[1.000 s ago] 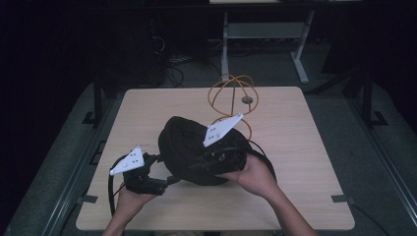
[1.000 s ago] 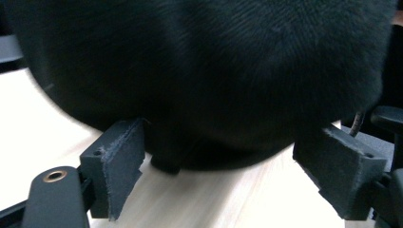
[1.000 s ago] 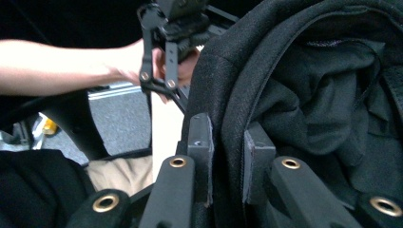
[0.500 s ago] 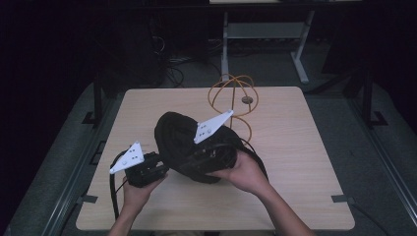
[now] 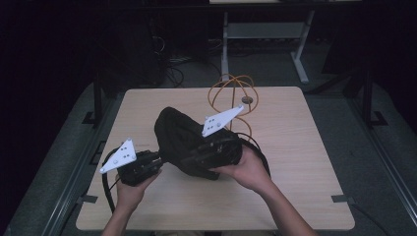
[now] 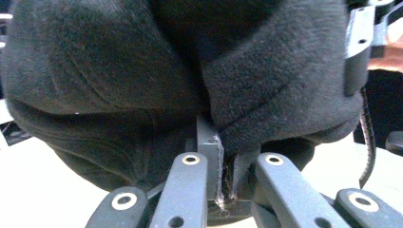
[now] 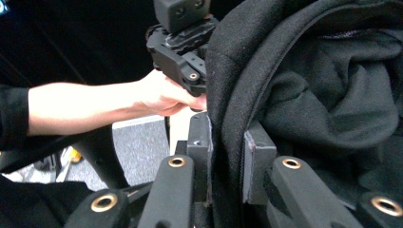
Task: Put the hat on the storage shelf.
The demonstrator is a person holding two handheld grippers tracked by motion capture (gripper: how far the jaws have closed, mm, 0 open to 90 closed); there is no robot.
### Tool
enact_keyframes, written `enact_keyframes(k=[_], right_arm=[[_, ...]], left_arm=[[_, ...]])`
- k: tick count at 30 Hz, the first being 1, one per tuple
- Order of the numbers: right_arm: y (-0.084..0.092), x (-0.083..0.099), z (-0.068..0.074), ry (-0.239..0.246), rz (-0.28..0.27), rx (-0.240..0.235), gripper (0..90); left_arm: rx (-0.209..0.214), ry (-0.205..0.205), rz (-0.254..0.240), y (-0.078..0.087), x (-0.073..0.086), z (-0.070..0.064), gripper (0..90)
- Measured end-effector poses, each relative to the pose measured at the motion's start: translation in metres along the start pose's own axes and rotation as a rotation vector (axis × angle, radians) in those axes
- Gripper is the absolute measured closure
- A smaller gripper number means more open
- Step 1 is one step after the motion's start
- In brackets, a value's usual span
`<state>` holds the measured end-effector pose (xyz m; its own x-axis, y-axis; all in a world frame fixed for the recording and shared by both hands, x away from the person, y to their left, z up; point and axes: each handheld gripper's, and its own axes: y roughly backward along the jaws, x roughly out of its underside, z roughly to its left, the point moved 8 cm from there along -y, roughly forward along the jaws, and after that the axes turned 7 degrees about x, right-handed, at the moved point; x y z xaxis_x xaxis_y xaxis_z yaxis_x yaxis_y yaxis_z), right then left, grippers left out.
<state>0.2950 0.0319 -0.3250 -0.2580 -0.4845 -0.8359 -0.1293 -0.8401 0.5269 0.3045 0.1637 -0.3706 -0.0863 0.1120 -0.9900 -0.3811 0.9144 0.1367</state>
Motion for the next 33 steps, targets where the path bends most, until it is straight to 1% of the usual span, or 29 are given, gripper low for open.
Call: enact_keyframes(k=[1,2,4,5,6,8,9,10,11,12,13,14,15,16,17,18,19,23,25,26,28,29,31,32,33], right_arm=[[0.001,0.0,-0.001,-0.001,-0.007,-0.002,75.9],[0.002,-0.001,-0.002,-0.018,-0.023,-0.005,74.9],[0.002,-0.001,-0.003,-0.012,-0.03,-0.005,73.8],[0.003,-0.002,-0.003,-0.02,-0.035,-0.003,72.7],[0.004,-0.002,-0.004,-0.021,-0.043,0.0,71.5],[0.005,-0.004,-0.006,-0.025,-0.059,0.008,67.6],[0.006,-0.005,-0.007,-0.027,-0.067,0.009,65.9],[0.006,-0.005,-0.009,-0.032,-0.069,0.007,63.6],[0.006,-0.005,-0.009,-0.038,-0.071,0.008,60.7],[0.006,-0.006,-0.011,-0.05,-0.069,0.014,54.8],[0.006,-0.006,-0.011,-0.05,-0.069,0.014,54.8],[0.01,-0.006,-0.015,-0.051,-0.078,0.03,51.3],[0.01,-0.006,-0.015,-0.051,-0.078,0.03,51.3],[0.015,-0.006,-0.018,-0.049,-0.098,0.044,48.7],[0.015,-0.006,-0.018,-0.049,-0.098,0.044,48.7],[0.018,-0.006,-0.02,-0.06,-0.108,0.048,47.4],[0.021,-0.005,-0.021,-0.063,-0.108,0.055,46.6],[0.029,0.001,-0.028,-0.065,-0.098,0.09,44.1],[0.031,0.007,-0.031,-0.073,-0.088,0.106,43.2],[0.032,0.013,-0.034,-0.073,-0.074,0.125,42.0],[0.032,0.016,-0.035,-0.077,-0.07,0.128,41.7],[0.034,0.019,-0.037,-0.084,-0.062,0.135,41.3],[0.036,0.024,-0.041,-0.08,-0.064,0.15,40.1],[0.039,0.03,-0.045,-0.087,-0.06,0.164,39.4],[0.039,0.03,-0.045,-0.087,-0.06,0.164,39.4]], left_arm=[[-0.004,-0.003,0.002,0.001,-0.002,0.0,85.5],[-0.005,-0.005,0.0,0.002,-0.003,-0.001,85.5],[-0.01,-0.01,0.006,0.003,-0.006,-0.002,85.5],[-0.013,-0.01,0.011,0.004,-0.008,-0.002,85.6],[-0.018,-0.019,0.013,0.005,-0.01,-0.002,85.6],[-0.028,-0.032,0.012,0.008,-0.016,-0.001,85.6],[-0.032,-0.027,0.007,0.009,-0.019,-0.001,85.7],[-0.038,-0.034,0.012,0.01,-0.022,-0.001,85.7],[-0.042,-0.042,0.021,0.011,-0.025,0.0,85.7],[-0.045,-0.041,0.027,0.012,-0.027,0.0,85.7],[-0.048,-0.048,0.034,0.013,-0.029,0.001,85.7],[-0.051,-0.053,0.04,0.015,-0.031,0.001,85.8],[-0.053,-0.054,0.046,0.016,-0.032,0.002,85.8],[-0.058,-0.054,0.052,0.018,-0.033,0.003,85.7],[-0.058,-0.058,0.055,0.02,-0.034,0.003,85.7],[-0.061,-0.056,0.062,0.022,-0.033,0.004,85.8],[-0.067,-0.062,0.065,0.024,-0.033,0.006,85.8],[-0.085,-0.049,0.067,0.033,-0.033,0.01,85.8],[-0.088,-0.038,0.064,0.036,-0.033,0.012,85.8],[-0.091,-0.036,0.061,0.037,-0.034,0.013,85.8],[-0.094,-0.032,0.064,0.038,-0.035,0.015,85.8],[-0.093,-0.027,0.061,0.039,-0.036,0.016,85.8],[-0.092,-0.025,0.063,0.039,-0.037,0.018,85.8],[-0.093,-0.022,0.064,0.04,-0.039,0.019,85.8],[-0.092,-0.022,0.066,0.04,-0.04,0.02,85.8]])
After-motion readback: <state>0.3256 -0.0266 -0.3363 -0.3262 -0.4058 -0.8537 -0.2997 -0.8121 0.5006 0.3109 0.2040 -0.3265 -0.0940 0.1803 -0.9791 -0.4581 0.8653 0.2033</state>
